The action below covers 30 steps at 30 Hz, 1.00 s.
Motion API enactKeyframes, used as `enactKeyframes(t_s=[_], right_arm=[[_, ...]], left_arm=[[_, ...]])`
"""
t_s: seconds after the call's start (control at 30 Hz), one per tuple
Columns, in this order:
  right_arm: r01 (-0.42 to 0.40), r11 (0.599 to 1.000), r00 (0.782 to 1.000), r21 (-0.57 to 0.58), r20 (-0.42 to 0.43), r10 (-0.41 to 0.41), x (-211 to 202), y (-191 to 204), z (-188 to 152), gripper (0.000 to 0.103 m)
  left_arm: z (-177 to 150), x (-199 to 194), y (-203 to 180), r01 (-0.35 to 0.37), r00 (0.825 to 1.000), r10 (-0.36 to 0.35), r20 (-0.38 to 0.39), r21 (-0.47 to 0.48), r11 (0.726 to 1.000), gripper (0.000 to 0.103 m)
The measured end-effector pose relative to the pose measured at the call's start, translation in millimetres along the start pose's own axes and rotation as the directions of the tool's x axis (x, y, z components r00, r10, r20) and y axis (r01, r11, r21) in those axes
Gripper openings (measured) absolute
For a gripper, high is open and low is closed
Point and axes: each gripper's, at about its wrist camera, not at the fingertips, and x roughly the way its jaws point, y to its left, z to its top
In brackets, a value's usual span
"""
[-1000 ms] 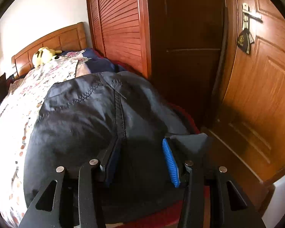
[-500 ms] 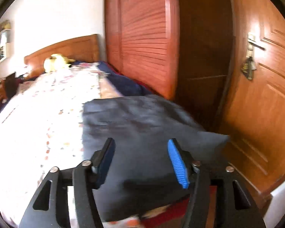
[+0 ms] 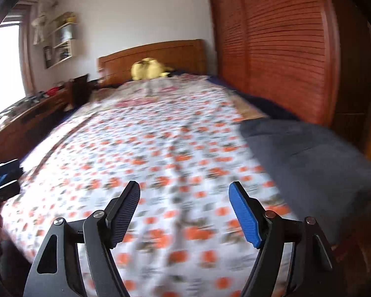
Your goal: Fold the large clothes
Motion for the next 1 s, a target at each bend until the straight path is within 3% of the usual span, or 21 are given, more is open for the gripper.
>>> enactKeyframes(t_s=[0.2,0.43,0.77,1.0], right_arm=[[-0.093,0.996,0.995,0.002,-0.032,0.093,11.7,54.7,-15.1,0.076],[-0.138,0.99,0.988,0.014,-0.062,0.139,19.8,74.9,-22.3,0.076],[-0.209,0.973,0.976,-0.099,0.035,0.213,-24.1,118.8,-17.6,0.076],[-0.224,0.966,0.967,-0.131,0.093,0.237,-44.8,124.7,-25.9,0.076]], left_arm=[[-25.9,-27.7,37.3,-0.103,0.995,0.101,-0.021,-0.076,0.992,0.103],[-45.5,-63.5,57.0,-0.187,0.982,0.183,-0.043,-0.112,0.976,0.103],[-52.1,-131.5,73.5,-0.262,0.962,0.27,0.026,-0.173,0.949,0.103],[-52.2,-167.2,77.7,-0.297,0.945,0.317,0.075,-0.207,0.932,0.103]])
